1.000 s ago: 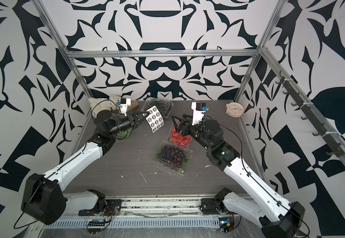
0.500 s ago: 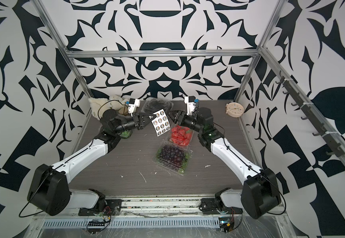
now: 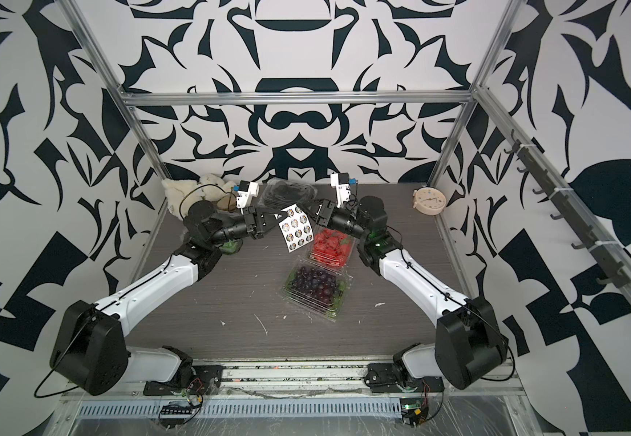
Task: Label fruit boxes
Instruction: Pick up the label sticker from the center of the board.
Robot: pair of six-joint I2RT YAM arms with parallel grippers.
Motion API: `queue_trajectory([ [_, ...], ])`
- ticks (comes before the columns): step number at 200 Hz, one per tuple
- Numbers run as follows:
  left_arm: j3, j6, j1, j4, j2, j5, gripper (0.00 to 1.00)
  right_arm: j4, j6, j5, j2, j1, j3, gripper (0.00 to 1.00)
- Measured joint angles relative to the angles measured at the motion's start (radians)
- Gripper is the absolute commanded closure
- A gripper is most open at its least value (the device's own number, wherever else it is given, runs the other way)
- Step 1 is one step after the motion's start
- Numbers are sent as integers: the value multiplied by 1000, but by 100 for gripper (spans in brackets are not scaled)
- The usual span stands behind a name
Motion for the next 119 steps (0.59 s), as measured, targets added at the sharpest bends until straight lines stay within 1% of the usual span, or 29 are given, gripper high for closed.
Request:
queue_trajectory([
  [14,0,-2,0,5,0,1,100,5,7,-6,6,8,0,62],
  [26,0,-3,-1,8,0,1,100,6,13,-10,9,13,0,69],
  [58,0,-3,-1,10,0,4,100,22,26,-17,8,19,0,75],
  [93,0,-4,-1,17,0,4,100,31,36,-25,8,23,0,76],
  [104,0,-5,-1,17,0,4,100,38,40,-26,8,24,-2,73],
  [119,0,-5,-1,18,0,4,100,46,46,-26,3,25,-8,73],
])
